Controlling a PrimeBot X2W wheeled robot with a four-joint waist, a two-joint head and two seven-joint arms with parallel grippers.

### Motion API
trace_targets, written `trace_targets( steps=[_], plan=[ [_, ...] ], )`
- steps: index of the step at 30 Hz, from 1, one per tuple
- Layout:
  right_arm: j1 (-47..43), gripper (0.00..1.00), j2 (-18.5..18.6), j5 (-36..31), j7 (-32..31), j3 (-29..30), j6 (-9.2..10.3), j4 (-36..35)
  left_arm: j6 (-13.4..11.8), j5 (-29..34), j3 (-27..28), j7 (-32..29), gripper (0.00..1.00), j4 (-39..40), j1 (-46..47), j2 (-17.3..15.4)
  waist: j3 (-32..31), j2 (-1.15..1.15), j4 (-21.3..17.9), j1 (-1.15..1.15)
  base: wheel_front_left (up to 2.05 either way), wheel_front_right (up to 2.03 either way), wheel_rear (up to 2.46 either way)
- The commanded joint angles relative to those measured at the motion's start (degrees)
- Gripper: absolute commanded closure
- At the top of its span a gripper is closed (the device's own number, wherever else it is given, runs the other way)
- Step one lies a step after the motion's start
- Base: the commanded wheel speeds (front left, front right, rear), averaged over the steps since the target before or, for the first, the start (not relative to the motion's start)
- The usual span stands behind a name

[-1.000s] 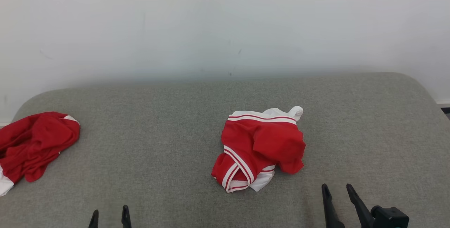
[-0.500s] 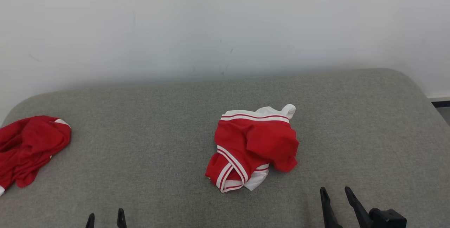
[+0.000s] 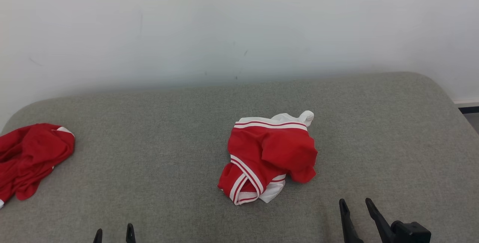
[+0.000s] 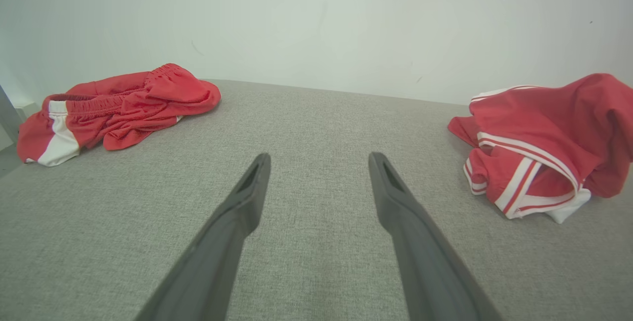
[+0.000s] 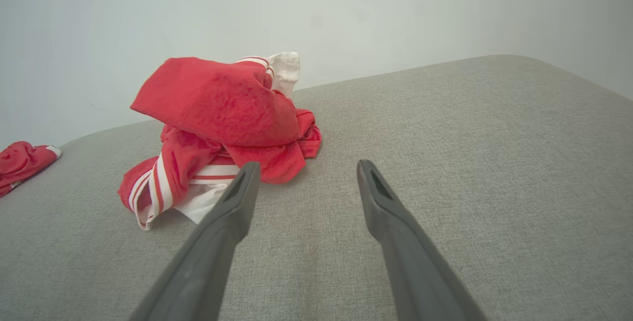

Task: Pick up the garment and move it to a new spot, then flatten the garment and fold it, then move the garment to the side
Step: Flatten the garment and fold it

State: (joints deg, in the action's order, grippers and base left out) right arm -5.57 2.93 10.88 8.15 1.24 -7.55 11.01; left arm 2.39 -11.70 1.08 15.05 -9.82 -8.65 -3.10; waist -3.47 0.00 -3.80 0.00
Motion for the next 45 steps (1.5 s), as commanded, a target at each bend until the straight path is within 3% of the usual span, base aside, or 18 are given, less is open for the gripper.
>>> trace_targets(
  steps=[1, 11, 14, 24, 34, 45],
  plan=[
    [0.18, 0.0, -0.09, -0.23, 0.12, -0.1, 0.12, -0.13, -0.07, 0.33, 0.15, 0.19, 0.0, -0.13, 0.37, 0.16, 0.0, 0.0, -0.03, 0.0, 0.0, 0.0, 0.0],
    [1.19, 0.0, -0.09, 0.64, 0.1, -1.04, 0.12, 0.1, -0.34, -2.61, 1.35, 0.14, 0.0, -2.04, 3.38, 0.2, 0.52, 0.0, -2.99, 0.0, 0.0, 0.0, 0.0],
    [1.39, 0.0, -0.09, 0.49, -0.14, -1.33, 0.12, -0.09, -1.27, -4.57, -0.61, -3.75, 0.0, -1.29, 5.68, 0.26, 0.83, 0.0, -5.03, 0.0, 0.0, 0.0, 0.0],
    [2.07, 0.0, -0.09, -0.6, -1.49, -3.41, 0.12, -1.44, 2.53, -16.36, -2.36, -26.36, 0.0, -9.92, 20.87, -1.52, 4.0, 0.0, -15.02, 0.0, 0.0, 0.0, 0.0],
    [2.83, 0.0, -0.12, -0.21, -2.24, -5.02, 0.12, -3.49, 4.15, -25.22, 0.84, -32.79, 0.0, -19.78, 32.54, -4.25, 9.12, 0.0, -23.74, 0.0, 0.0, 0.0, 0.0],
    [4.03, 0.0, -0.14, 1.87, -0.1, -4.83, 0.12, -3.23, 3.94, -27.56, 0.9, -36.84, 0.0, -25.45, 38.21, -5.52, 13.2, 0.0, -25.04, 0.0, 0.0, 0.0, 0.0]
  ],
)
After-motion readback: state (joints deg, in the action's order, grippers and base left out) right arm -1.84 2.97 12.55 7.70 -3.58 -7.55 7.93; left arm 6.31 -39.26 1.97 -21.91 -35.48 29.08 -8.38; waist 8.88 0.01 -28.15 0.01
